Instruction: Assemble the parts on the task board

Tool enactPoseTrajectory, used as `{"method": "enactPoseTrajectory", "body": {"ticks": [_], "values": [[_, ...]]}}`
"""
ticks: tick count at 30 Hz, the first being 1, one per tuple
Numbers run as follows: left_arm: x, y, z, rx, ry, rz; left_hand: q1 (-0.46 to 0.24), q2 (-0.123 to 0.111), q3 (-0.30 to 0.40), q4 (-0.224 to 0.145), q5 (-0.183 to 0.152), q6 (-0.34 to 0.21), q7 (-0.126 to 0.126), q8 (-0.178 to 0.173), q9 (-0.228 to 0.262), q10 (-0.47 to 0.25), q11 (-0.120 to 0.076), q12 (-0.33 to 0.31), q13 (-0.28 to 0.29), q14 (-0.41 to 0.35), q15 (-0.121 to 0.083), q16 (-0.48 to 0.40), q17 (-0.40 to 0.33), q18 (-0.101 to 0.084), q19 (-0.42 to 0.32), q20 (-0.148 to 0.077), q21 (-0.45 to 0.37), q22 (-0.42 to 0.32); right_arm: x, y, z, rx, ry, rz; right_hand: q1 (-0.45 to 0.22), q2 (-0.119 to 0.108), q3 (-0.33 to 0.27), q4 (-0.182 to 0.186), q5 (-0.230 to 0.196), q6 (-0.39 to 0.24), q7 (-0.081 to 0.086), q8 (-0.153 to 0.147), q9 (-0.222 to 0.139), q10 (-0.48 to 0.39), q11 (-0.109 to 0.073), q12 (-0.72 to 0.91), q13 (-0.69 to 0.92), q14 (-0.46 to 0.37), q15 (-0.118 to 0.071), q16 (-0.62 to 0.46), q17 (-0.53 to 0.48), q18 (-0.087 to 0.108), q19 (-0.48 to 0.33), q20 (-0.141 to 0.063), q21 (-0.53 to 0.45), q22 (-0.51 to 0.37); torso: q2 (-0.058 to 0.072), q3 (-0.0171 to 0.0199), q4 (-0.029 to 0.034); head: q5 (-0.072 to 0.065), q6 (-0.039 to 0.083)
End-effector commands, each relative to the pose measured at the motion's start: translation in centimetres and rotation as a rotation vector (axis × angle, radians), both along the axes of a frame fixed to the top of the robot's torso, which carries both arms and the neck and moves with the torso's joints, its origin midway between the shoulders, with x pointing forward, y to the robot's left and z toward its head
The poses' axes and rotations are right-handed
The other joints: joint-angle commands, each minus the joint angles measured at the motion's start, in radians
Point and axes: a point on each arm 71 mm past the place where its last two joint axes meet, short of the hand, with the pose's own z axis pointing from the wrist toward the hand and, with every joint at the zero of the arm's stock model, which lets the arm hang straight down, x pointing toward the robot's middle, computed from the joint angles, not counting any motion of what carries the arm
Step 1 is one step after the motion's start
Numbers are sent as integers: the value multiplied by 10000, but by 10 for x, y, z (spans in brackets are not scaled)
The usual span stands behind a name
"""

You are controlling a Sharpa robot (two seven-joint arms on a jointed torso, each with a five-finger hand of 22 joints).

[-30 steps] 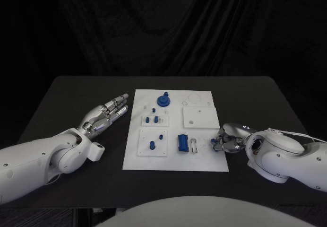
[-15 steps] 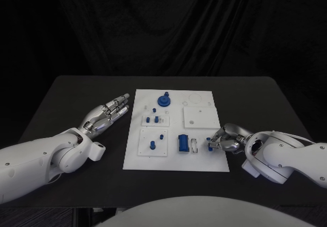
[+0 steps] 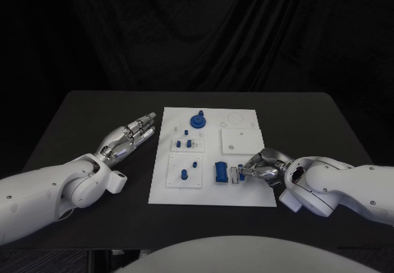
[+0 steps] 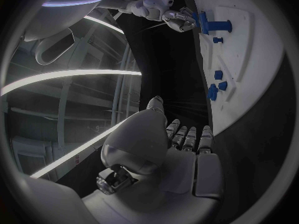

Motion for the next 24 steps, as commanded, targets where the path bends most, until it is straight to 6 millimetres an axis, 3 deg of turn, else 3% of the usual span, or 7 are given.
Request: {"method": "enactPoseTrajectory", "body": {"ticks": [1, 24], "values": [[-1, -2, 3, -389, -308, -126, 97, 13, 26, -39, 50, 14, 74, 27, 13, -20, -30, -37, -6, -4, 11, -37, -9, -96, -6, -74, -35, -16, 2, 4, 0, 365, 10, -21, -124, 41, 566, -517, -83, -96, 2, 39, -2, 1066, 60, 27, 2629, 571, 69, 32, 13, -120, 480, 62, 28, 2068, 10, 1, -15, 8, 0], [-1, -3, 2, -404, -237, -199, 114, 9, 31, -47, 52, 11, 85, 25, 12, -25, -17, -39, -8, -4, 23, -37, -9, -93, -6, -61, -35, -16, 8, 9, -7, -354, 78, 569, -442, 40, 653, -577, -587, -275, 37, 135, -15, 1066, 100, 27, 2629, 560, 106, 24, -25, -116, 470, 97, 15, 2062, 13, 13, -12, 45, 0]]}}
